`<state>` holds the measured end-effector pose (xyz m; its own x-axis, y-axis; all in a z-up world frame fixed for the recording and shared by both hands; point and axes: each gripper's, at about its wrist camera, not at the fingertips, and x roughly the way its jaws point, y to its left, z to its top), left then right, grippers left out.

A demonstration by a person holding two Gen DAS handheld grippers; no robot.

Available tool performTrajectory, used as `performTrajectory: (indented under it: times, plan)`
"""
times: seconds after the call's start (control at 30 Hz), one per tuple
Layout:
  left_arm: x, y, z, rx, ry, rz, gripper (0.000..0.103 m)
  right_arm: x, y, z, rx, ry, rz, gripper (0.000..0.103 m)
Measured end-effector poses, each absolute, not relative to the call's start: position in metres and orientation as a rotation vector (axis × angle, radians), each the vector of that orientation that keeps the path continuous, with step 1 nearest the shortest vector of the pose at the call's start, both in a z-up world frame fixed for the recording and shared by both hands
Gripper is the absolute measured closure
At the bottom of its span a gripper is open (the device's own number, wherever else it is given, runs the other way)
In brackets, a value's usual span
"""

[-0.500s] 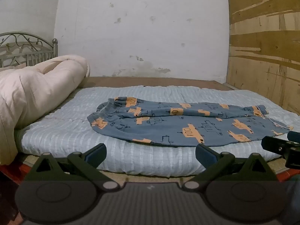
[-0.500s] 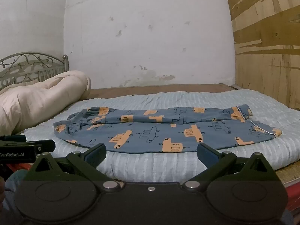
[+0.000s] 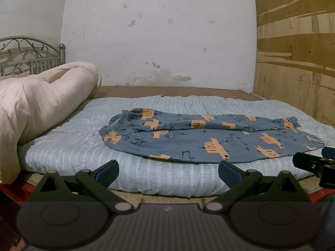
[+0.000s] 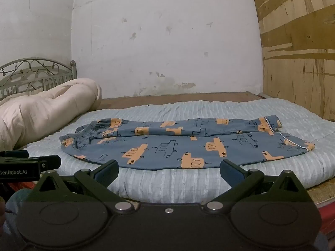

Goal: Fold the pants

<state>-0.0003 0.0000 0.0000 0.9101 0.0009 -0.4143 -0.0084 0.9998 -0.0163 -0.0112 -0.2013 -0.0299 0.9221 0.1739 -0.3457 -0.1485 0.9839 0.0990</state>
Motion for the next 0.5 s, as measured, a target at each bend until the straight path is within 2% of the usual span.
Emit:
performTrajectory:
  times: [0.5]
  plan:
    - [-0.002,0.0027,0.002,-0.018,0.429,0.003,0.001,-0.011,-0.2017,-0.0308,0.072,0.364,0.166,0.001]
